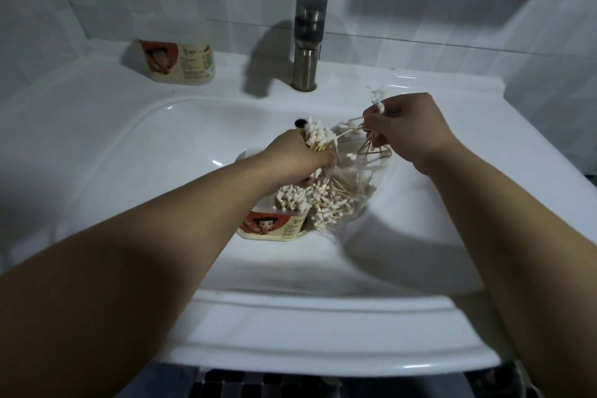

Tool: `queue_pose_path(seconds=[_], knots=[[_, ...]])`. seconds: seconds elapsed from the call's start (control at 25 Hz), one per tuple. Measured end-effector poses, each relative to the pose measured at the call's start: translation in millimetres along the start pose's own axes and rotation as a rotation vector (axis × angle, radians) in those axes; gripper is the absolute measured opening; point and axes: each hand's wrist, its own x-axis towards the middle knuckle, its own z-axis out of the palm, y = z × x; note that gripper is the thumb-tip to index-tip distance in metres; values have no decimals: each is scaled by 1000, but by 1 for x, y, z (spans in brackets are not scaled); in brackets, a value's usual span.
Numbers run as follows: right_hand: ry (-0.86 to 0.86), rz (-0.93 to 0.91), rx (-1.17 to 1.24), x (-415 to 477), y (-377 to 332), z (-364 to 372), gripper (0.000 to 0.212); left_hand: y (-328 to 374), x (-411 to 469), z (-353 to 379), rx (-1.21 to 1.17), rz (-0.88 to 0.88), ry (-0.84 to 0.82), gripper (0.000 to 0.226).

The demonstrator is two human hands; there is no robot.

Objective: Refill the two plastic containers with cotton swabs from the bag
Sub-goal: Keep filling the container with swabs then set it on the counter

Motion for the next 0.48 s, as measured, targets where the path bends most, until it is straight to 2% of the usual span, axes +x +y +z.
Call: queue_pose_path(seconds=[0.16, 0.48], knots=[[26, -6, -12, -1, 0, 0, 15, 0, 1, -1, -55, -15, -2, 8], [57, 73, 262, 0, -3, 3, 15, 1, 1, 0, -92, 22, 50, 14]])
